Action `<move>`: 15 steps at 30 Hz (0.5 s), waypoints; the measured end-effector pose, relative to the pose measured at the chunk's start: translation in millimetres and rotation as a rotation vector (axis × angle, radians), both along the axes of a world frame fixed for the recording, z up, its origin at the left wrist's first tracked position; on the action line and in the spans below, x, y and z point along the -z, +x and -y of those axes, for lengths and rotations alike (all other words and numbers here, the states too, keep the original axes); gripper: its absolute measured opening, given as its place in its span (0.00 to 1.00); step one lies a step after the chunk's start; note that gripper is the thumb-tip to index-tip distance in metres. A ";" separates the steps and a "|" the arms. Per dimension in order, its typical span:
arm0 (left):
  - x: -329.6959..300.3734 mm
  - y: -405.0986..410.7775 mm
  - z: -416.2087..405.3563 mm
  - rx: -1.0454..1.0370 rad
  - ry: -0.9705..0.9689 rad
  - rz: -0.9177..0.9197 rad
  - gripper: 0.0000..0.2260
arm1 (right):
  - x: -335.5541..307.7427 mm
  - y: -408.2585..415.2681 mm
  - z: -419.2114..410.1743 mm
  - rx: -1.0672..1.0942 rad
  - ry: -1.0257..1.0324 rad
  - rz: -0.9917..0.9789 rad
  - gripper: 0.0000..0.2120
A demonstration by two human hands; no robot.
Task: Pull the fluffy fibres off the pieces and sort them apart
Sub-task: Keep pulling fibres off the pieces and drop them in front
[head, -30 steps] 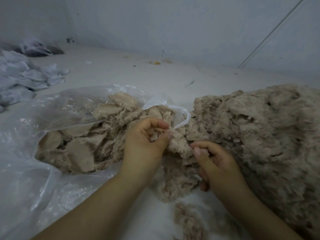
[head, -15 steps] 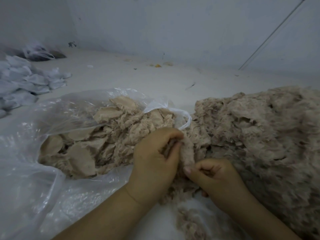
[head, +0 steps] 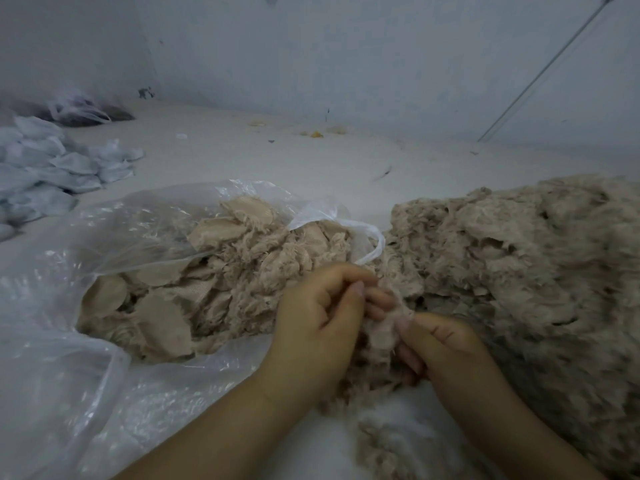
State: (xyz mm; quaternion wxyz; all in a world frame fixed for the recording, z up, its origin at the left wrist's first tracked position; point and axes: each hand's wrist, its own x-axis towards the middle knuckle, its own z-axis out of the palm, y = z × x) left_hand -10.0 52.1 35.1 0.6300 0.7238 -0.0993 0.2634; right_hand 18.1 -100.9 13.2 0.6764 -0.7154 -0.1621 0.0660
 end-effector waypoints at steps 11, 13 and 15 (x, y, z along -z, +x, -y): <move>-2.4 8.4 -8.0 0.317 -0.018 -0.408 0.09 | 0.7 -3.8 5.0 -0.137 0.086 -0.036 0.18; -2.9 8.5 -8.1 0.278 -0.020 -0.382 0.03 | 0.6 -3.8 4.6 -0.180 0.061 0.022 0.19; -2.5 8.3 -7.8 0.223 -0.042 -0.353 0.03 | 1.5 -3.5 3.3 -0.207 0.005 0.073 0.18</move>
